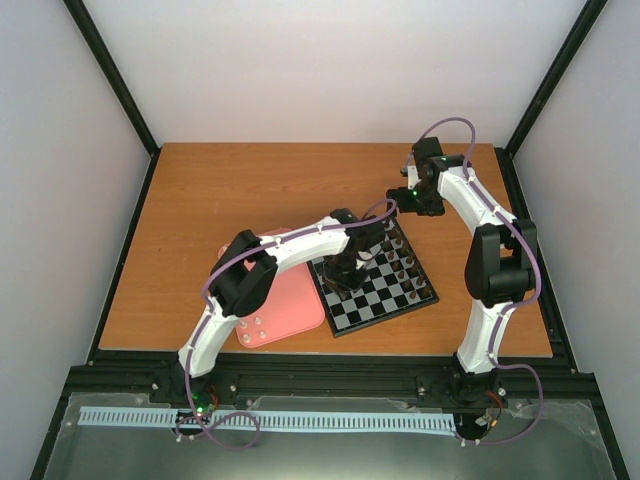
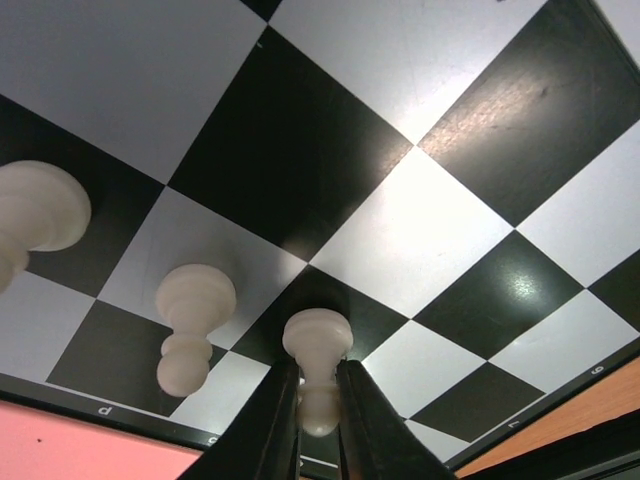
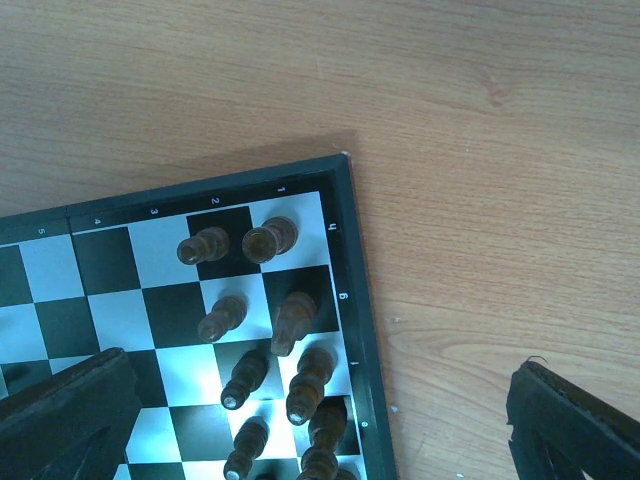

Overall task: Set up the chess pieces on the board
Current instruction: Place the chess piece on the chessboard, then pick up the chess piece from the storage box.

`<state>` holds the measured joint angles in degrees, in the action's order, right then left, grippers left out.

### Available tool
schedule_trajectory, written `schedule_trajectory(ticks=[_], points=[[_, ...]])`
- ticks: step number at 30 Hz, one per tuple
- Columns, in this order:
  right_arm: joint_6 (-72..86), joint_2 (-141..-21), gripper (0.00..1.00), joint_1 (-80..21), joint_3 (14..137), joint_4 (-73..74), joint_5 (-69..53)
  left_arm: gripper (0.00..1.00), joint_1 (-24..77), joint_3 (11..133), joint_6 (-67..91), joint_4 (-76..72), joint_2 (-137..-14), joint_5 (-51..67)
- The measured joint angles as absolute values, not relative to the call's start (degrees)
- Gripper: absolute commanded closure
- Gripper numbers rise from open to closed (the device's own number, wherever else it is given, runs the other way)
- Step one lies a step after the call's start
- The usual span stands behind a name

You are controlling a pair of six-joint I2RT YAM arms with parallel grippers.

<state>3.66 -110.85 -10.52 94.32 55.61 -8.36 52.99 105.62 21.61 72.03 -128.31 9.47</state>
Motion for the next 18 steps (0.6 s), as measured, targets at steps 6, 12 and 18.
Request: schedule_trajectory(ticks=[6, 12, 18], points=[[3.64, -110.85, 0.0, -10.52, 94.32, 55.61, -8.38, 0.77, 52.99, 105.62, 20.86, 72.1, -128.31, 9.39], [3.64, -110.85, 0.0, -10.52, 94.32, 55.61, -8.38, 0.74, 52.99, 105.97, 20.71, 72.97, -128.27, 9.19], [3.64, -110.85, 0.0, -10.52, 94.32, 55.64, -8.36, 0.52, 52.99, 107.33, 20.38, 75.13, -124.11, 7.97]])
